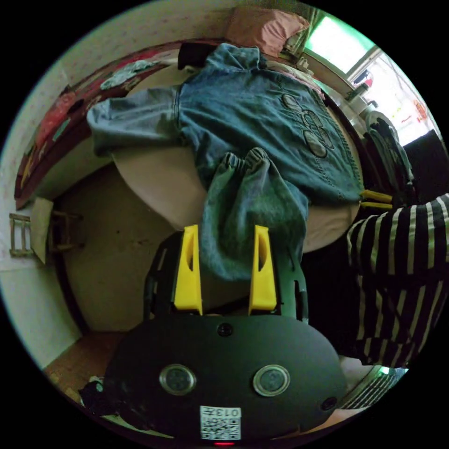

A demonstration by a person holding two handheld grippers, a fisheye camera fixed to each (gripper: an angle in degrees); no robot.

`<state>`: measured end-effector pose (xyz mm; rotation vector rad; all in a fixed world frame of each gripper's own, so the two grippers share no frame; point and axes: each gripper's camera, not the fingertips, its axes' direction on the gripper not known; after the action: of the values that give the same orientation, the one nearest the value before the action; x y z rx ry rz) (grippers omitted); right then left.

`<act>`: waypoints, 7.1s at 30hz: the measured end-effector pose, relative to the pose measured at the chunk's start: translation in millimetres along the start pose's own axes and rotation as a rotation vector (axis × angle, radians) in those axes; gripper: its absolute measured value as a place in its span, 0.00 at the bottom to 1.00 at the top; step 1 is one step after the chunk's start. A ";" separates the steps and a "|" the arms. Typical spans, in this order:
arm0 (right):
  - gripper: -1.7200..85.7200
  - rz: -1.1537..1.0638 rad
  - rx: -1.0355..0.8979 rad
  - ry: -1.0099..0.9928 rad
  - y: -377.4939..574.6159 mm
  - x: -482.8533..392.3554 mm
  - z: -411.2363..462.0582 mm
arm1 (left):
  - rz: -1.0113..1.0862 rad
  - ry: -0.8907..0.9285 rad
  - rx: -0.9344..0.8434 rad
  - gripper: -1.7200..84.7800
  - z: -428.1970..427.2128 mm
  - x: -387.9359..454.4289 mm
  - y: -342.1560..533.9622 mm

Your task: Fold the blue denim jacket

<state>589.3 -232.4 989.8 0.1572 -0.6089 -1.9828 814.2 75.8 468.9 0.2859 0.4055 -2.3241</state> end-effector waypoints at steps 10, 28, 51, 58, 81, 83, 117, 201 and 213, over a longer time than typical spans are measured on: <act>0.11 -0.058 -0.109 0.242 0.9 -79.1 16.6 | -0.011 0.149 -0.085 0.04 28.7 -83.2 48.4; 0.04 0.104 -0.057 0.363 3.6 -119.2 -17.7 | 0.504 0.704 0.171 0.02 -142.5 -141.9 196.2; 0.04 0.039 -0.145 0.330 -3.8 -60.3 -24.1 | 0.692 0.526 0.311 0.02 -214.3 -201.0 154.8; 0.05 0.069 -0.062 0.260 -38.3 53.8 -56.1 | 0.780 0.288 0.409 0.03 -240.8 -177.8 8.9; 0.16 0.707 0.127 -0.244 60.5 272.4 10.0 | 0.389 -0.048 0.134 0.28 -14.0 -97.0 -35.2; 0.16 0.688 0.089 -0.241 55.7 274.8 16.5 | 0.410 -0.057 0.070 0.26 5.0 -89.9 -51.3; 0.05 0.667 -0.078 -0.294 40.6 356.7 -81.2 | 0.437 0.462 -0.376 0.02 8.7 -141.3 -269.0; 0.05 0.380 0.301 0.072 -478.6 492.9 -210.2 | 0.058 0.470 -0.043 0.02 69.3 -235.9 -241.3; 0.08 0.113 0.415 0.093 -431.0 448.5 -284.1 | 0.018 0.364 -0.124 0.02 166.3 -154.3 -301.6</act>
<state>133.0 -564.4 603.6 0.4556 -0.9412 -1.7100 692.6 315.7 733.7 0.6519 0.7181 -2.2173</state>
